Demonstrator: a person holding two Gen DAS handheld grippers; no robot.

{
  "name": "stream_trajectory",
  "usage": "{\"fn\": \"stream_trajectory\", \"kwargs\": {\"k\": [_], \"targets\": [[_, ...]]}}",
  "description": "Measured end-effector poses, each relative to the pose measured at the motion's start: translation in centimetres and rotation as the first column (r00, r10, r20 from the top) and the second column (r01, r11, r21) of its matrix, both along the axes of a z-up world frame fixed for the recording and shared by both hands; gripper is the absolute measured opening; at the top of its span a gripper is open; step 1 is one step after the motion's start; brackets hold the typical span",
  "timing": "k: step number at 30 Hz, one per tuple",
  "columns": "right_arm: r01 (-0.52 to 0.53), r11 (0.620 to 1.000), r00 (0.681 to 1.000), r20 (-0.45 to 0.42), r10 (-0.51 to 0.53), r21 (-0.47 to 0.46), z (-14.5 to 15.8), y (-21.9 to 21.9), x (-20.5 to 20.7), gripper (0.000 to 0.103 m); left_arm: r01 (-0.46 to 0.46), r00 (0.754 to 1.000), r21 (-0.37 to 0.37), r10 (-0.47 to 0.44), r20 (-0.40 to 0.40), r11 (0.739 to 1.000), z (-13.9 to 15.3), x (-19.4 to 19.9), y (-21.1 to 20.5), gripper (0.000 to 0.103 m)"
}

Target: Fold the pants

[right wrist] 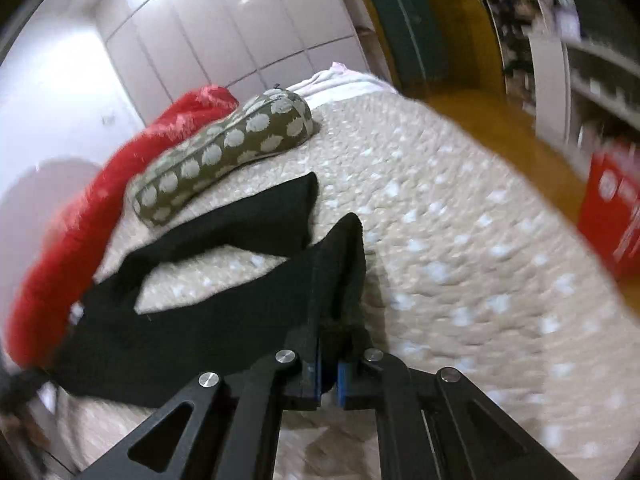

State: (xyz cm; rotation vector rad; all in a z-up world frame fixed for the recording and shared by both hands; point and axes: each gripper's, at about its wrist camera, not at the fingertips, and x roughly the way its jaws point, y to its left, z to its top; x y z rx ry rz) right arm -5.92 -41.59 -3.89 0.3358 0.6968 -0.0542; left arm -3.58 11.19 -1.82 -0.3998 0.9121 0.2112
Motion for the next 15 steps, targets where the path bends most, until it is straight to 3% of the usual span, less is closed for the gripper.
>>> {"fn": "stream_trajectory", "kwargs": {"k": [5, 7, 9, 11, 14, 15], "targets": [[-0.037, 0.990, 0.982, -0.186, 0.012, -0.134, -2.1, 1.0, 1.8, 0.007, 0.002, 0.999, 0.058, -0.004, 0.035, 0.998, 1.0, 0.3, -0.9, 0.028], [0.002, 0.985, 0.987, -0.160, -0.030, -0.170, -0.8, 0.8, 1.3, 0.018, 0.009, 1.000, 0.051, -0.010, 0.029, 0.999, 1.0, 0.9, -1.0, 0.028], [0.046, 0.978, 0.993, -0.102, -0.067, -0.203, 1.3, 0.9, 0.7, 0.020, 0.006, 0.999, 0.042, -0.008, 0.036, 0.999, 1.1, 1.3, -0.8, 0.028], [0.022, 0.980, 0.998, -0.056, -0.033, -0.197, 3.1, 1.7, 0.9, 0.020, 0.006, 0.999, 0.036, -0.008, 0.053, 0.999, 1.6, 1.8, -0.8, 0.028], [-0.149, 0.982, 0.989, -0.016, 0.149, -0.113, 4.5, 5.2, 2.5, 0.020, 0.013, 0.996, 0.039, -0.017, 0.087, 0.999, 2.4, 2.3, -1.3, 0.028], [-0.235, 0.970, 0.972, -0.014, 0.234, -0.066, 4.2, 7.0, 3.6, 0.020, 0.022, 0.995, 0.040, -0.026, 0.095, 0.999, 2.6, 2.7, -1.6, 0.035]]}}
